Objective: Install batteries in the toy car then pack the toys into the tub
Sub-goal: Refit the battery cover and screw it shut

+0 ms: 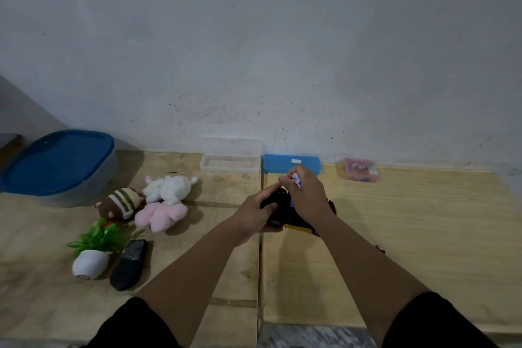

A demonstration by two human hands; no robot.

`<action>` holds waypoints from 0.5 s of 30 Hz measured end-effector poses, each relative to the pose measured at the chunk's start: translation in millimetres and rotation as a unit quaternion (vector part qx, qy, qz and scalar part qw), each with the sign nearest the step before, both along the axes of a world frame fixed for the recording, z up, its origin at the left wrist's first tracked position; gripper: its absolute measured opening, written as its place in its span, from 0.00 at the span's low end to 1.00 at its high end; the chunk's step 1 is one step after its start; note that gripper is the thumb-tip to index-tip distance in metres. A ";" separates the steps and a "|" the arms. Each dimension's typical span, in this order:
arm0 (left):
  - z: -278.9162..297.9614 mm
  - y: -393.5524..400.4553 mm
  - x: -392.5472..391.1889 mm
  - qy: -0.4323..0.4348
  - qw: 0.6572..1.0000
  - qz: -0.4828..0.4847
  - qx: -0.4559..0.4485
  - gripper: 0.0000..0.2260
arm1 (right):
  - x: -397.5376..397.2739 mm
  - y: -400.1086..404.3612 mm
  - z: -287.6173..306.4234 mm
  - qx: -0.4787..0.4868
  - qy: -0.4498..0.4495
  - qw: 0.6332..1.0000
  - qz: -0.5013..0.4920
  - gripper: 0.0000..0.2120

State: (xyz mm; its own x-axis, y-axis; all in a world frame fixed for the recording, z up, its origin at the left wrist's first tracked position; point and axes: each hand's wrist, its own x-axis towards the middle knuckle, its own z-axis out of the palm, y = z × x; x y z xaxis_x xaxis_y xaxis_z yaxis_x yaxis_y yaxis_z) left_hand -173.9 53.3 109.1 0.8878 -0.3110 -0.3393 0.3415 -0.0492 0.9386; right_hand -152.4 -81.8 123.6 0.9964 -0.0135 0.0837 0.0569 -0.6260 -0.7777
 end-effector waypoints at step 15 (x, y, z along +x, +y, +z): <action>-6.3 15.6 11.9 0.018 0.999 0.048 -0.017 0.23 | 7.4 -11.5 9.2 -0.071 0.026 0.997 0.004 0.13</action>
